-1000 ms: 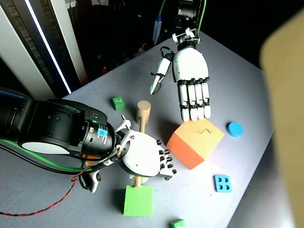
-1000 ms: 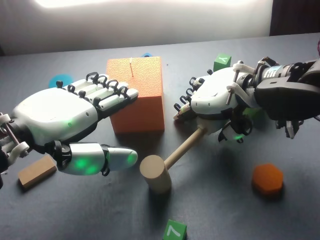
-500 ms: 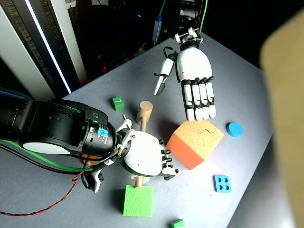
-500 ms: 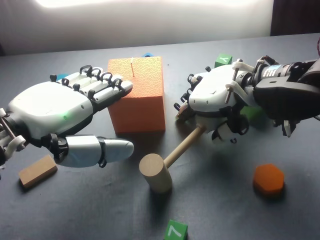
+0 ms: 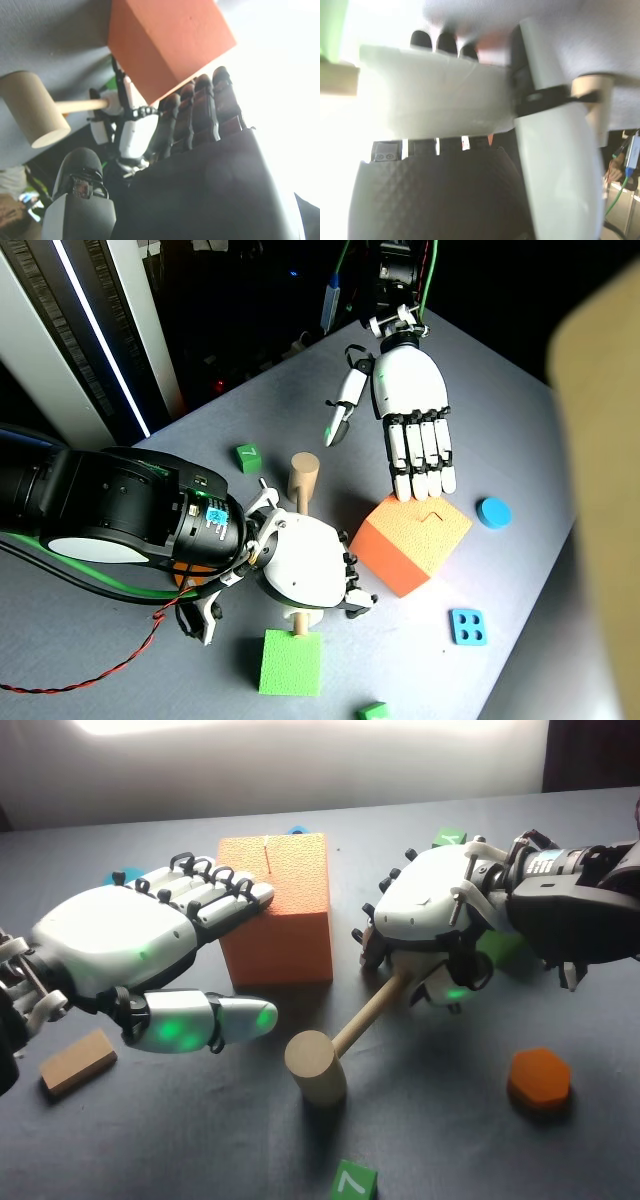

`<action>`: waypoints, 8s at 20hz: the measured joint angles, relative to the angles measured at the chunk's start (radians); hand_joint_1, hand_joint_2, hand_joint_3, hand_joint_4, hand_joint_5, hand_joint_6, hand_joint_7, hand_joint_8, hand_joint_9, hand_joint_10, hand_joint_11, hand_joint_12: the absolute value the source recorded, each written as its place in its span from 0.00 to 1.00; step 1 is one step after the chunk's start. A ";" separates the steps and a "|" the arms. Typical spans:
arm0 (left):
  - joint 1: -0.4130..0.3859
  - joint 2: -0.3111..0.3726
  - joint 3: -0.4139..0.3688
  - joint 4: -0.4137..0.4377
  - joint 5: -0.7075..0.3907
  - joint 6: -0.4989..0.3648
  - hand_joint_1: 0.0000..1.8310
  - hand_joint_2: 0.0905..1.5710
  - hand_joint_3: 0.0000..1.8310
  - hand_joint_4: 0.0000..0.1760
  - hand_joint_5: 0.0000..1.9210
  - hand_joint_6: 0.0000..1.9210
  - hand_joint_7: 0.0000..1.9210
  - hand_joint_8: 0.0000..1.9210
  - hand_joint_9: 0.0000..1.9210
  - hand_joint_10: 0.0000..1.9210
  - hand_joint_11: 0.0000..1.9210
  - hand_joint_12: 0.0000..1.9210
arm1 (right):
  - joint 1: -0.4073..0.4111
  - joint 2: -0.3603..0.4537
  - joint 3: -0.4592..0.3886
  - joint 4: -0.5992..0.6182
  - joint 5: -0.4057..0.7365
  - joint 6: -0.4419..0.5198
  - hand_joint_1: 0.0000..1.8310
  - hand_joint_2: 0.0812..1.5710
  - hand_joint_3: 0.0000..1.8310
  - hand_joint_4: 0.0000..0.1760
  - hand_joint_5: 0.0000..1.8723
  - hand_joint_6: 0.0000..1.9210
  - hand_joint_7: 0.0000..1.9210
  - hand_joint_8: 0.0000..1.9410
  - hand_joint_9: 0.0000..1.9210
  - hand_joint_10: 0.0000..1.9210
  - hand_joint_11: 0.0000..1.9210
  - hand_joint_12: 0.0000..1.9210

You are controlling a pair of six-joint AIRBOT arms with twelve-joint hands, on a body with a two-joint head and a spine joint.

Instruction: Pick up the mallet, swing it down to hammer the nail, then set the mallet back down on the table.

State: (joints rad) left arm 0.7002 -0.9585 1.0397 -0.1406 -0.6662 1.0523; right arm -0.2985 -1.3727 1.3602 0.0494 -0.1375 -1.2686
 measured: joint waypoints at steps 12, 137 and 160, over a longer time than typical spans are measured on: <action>0.018 -0.003 -0.006 -0.002 -0.001 -0.002 0.00 0.72 0.00 0.00 0.00 0.00 0.00 0.00 0.00 0.00 0.00 0.00 | -0.019 0.028 -0.026 0.003 -0.063 -0.006 0.49 0.69 0.00 0.00 0.45 1.00 0.46 1.00 0.49 1.00 0.55 1.00; -0.025 -0.012 -0.006 -0.006 0.033 -0.010 0.00 0.75 0.00 0.00 0.02 0.00 0.02 0.00 0.03 0.00 0.01 0.03 | -0.103 0.229 -0.410 0.813 0.422 -0.867 0.40 0.89 0.00 0.00 0.60 1.00 0.73 1.00 0.81 1.00 0.92 1.00; -0.242 0.145 -0.045 0.218 0.224 -0.176 0.00 0.75 0.00 0.00 0.02 0.00 0.02 0.00 0.02 0.00 0.00 0.00 | -0.137 0.084 -0.319 0.773 0.413 -0.826 0.26 0.75 0.00 0.00 0.32 0.79 0.34 0.85 0.34 0.87 0.34 0.89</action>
State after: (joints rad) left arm 0.4583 -0.8139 0.9951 0.0772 -0.4423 0.8764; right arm -0.4355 -1.2884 1.0416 0.8227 0.2756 -2.0949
